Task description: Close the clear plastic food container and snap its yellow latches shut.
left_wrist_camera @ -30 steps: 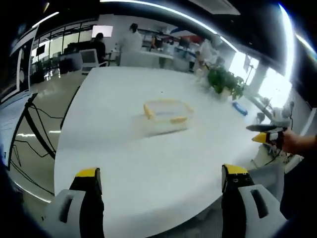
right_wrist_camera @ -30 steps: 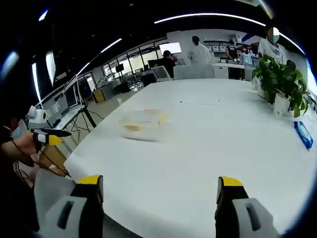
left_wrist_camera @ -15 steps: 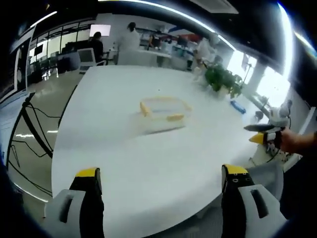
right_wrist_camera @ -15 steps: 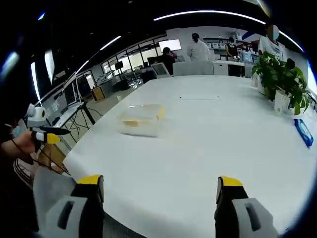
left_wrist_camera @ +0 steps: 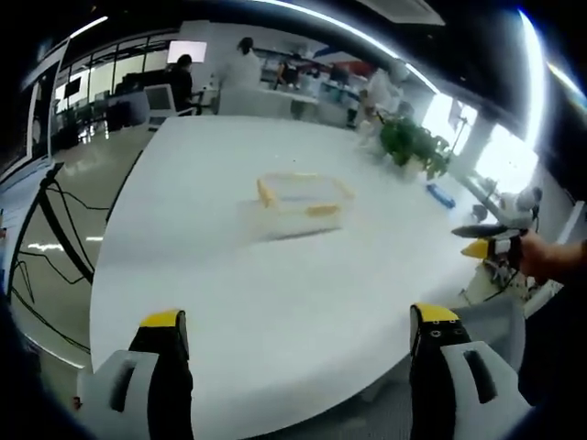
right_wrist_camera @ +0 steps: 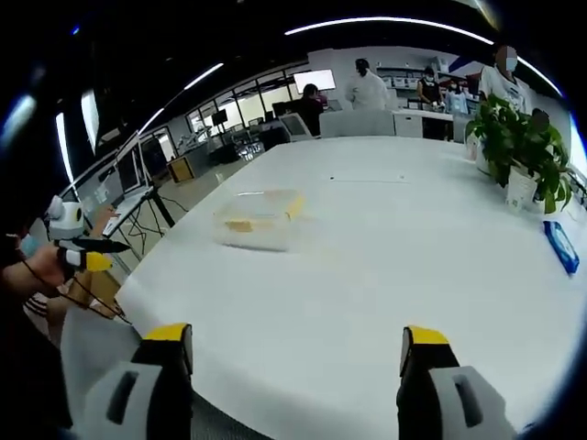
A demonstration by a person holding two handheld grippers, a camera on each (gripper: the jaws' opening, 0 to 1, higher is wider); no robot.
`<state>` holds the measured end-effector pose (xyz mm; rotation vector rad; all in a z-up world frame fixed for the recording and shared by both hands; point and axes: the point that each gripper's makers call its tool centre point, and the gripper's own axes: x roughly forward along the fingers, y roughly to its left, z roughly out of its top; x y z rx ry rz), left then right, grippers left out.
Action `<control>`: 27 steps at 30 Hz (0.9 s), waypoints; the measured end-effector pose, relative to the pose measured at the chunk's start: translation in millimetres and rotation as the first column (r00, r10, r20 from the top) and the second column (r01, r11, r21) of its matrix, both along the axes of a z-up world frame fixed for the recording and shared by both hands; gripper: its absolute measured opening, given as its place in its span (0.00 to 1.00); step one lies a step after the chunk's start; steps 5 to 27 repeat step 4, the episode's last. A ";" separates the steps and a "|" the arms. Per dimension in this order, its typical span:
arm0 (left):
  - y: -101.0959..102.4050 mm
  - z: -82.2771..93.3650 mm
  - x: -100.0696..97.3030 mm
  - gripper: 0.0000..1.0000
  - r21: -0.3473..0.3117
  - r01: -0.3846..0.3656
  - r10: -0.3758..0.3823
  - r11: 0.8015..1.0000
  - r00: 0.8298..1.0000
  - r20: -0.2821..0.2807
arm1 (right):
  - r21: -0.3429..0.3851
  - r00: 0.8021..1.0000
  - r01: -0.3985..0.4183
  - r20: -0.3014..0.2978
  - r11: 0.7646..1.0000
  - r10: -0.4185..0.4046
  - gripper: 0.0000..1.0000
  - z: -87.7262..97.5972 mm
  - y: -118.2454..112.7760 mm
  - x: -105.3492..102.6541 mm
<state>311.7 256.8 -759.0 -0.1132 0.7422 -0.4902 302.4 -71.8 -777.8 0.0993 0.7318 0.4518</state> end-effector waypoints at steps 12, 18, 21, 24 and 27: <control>-1.5 -0.4 -2.9 0.99 -0.010 -0.001 0.001 1.000 1.000 -0.005 | 0.010 1.000 0.005 -0.014 1.000 -0.005 0.94 -2.6 0.3 0.4; -1.5 -0.4 -2.9 0.99 -0.010 -0.001 0.001 1.000 1.000 -0.005 | 0.010 1.000 0.005 -0.014 1.000 -0.005 0.94 -2.6 0.3 0.4; -1.5 -0.4 -2.9 0.99 -0.010 -0.001 0.001 1.000 1.000 -0.005 | 0.010 1.000 0.005 -0.014 1.000 -0.005 0.94 -2.6 0.3 0.4; -1.5 -0.4 -2.9 0.99 -0.010 -0.001 0.001 1.000 1.000 -0.005 | 0.010 1.000 0.005 -0.014 1.000 -0.005 0.94 -2.6 0.3 0.4; -1.5 -0.4 -2.9 0.99 -0.010 -0.001 0.001 1.000 1.000 -0.005 | 0.010 1.000 0.005 -0.014 1.000 -0.005 0.94 -2.6 0.3 0.4</control>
